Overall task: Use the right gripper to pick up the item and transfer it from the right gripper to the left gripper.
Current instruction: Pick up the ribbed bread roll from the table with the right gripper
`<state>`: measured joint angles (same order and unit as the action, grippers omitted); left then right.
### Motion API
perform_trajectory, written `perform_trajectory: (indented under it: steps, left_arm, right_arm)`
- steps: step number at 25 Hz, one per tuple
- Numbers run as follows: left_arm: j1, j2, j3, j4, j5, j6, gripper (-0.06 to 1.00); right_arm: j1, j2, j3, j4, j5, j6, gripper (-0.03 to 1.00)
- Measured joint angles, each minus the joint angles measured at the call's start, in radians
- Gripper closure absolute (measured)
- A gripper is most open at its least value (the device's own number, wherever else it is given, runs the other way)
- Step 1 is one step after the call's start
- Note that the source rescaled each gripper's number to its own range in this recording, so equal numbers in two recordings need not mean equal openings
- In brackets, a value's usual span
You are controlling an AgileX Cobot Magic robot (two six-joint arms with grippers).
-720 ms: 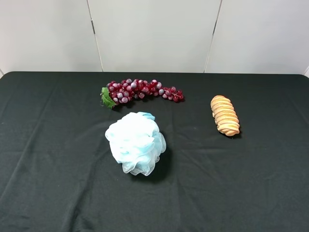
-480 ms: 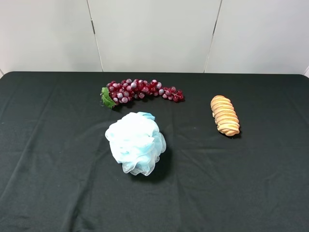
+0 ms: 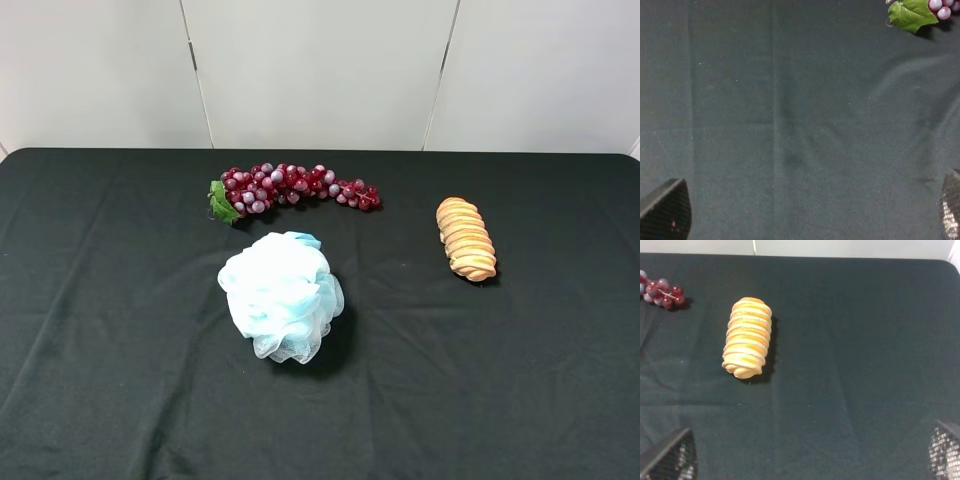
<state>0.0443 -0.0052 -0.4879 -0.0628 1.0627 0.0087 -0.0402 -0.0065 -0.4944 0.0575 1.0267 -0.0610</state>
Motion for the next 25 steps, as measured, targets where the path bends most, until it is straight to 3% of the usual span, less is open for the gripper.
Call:
perform_trajectory:
  steps: [17,25]
  left_arm:
    - [0.0,0.0,0.0,0.0,0.0,0.0,-0.06]
    - [0.0,0.0,0.0,0.0,0.0,0.0,-0.06]
  right_arm:
    - [0.0,0.0,-0.001,0.041,-0.001,0.0,-0.03]
    - [0.0,0.141,-0.14,0.041,-0.001,0.061,-0.03]
